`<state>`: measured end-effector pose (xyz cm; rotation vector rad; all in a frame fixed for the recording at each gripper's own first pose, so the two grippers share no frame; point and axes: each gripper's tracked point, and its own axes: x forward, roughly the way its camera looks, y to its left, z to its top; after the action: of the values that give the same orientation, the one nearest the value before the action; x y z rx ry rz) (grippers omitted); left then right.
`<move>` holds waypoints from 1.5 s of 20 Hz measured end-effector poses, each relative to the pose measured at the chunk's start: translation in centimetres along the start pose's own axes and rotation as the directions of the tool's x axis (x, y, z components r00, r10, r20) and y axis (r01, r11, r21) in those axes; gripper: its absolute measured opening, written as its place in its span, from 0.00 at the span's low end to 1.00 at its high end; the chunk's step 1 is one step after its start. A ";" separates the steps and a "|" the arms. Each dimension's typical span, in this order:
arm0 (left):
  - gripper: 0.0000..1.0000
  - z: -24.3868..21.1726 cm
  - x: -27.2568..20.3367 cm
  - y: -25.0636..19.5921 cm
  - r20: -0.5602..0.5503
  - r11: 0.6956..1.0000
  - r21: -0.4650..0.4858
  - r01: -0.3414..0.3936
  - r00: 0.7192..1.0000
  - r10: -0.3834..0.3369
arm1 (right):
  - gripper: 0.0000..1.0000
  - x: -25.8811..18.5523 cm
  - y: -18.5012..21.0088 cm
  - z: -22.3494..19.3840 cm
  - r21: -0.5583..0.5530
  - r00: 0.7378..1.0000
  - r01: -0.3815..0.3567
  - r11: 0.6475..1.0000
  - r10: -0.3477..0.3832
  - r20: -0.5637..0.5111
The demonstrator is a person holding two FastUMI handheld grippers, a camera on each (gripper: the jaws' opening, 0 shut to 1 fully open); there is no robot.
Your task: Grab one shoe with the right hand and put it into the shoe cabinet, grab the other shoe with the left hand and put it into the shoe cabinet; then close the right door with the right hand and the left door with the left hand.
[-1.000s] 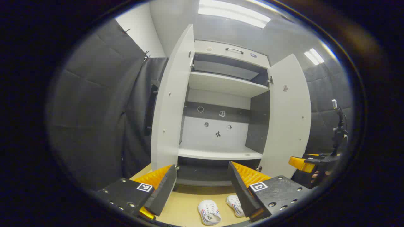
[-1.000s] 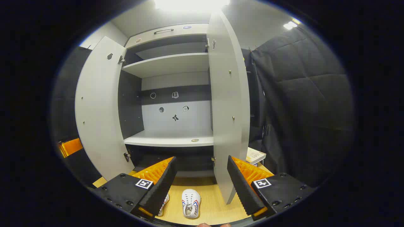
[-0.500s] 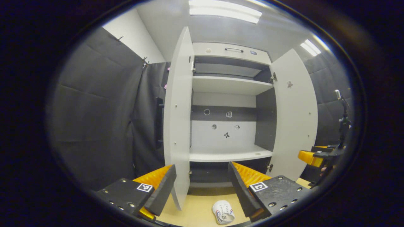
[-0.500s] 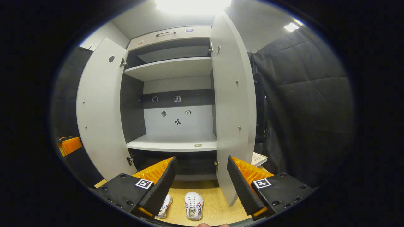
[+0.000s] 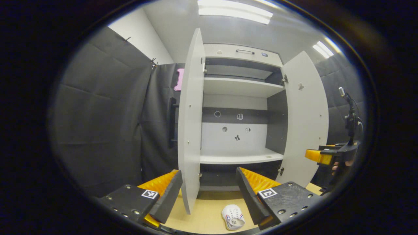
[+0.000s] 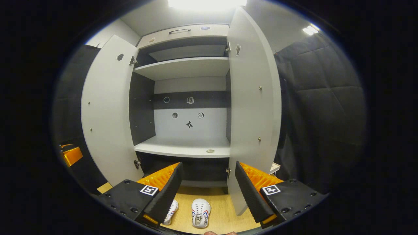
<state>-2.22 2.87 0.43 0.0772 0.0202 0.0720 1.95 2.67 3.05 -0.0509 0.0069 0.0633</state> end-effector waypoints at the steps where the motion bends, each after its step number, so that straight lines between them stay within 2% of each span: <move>1: 0.94 -0.1 -0.2 -0.1 0.000 1.000 0.001 0.002 1.000 -0.002 | 0.99 0.3 0.1 0.2 0.003 1.000 -0.004 1.000 0.004 -0.004; 7: 0.96 -0.4 -0.9 0.4 -0.016 1.000 0.007 -0.006 1.000 0.007 | 1.00 2.4 2.0 0.8 0.038 0.998 -0.049 0.998 0.050 -0.044; 11: 0.94 -1.5 -1.1 -0.4 -0.033 1.000 -0.025 0.010 0.999 -0.011 | 0.97 3.7 4.0 -2.0 0.110 0.982 -0.085 0.990 0.102 -0.158; 13: 0.95 -2.8 -0.9 -1.0 -0.057 0.999 -0.029 0.022 0.998 -0.024 | 0.99 4.5 5.2 -4.3 0.124 0.968 -0.108 0.986 0.133 -0.214; 14: 0.95 -3.6 -0.6 -1.5 -0.077 0.999 -0.024 0.030 0.997 -0.032 | 0.93 4.8 5.7 -5.9 0.122 0.956 -0.117 0.986 0.145 -0.253; 15: 0.94 -4.4 -0.4 -1.9 -0.099 0.999 -0.015 0.038 0.994 -0.039 | 0.97 5.3 6.4 -7.5 0.130 0.943 -0.136 0.982 0.168 -0.287; 17: 0.96 -5.2 0.5 -2.7 -0.137 0.999 -0.013 0.038 0.990 -0.039 | 0.98 6.3 7.9 -11.2 0.143 0.907 -0.182 0.973 0.223 -0.359; 22: 0.94 -4.8 2.5 -4.4 -0.160 0.997 -0.071 0.042 0.986 -0.053 | 0.98 7.8 9.5 -21.9 0.133 0.802 -0.235 0.963 0.269 -0.534; 27: 0.94 -5.9 3.6 -4.9 -0.219 0.999 -0.022 0.024 0.975 -0.028 | 0.98 8.7 9.1 -31.1 0.112 0.688 -0.238 0.965 0.249 -0.682; 30: 0.94 -6.0 4.0 -5.4 -0.248 1.000 0.022 0.018 0.969 -0.012 | 0.98 9.7 8.5 -34.8 0.087 0.662 -0.214 0.973 0.210 -0.719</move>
<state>2.04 -1.78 -6.07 0.0918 0.2721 0.0657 10.96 9.97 -32.18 -0.0777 0.8258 0.2788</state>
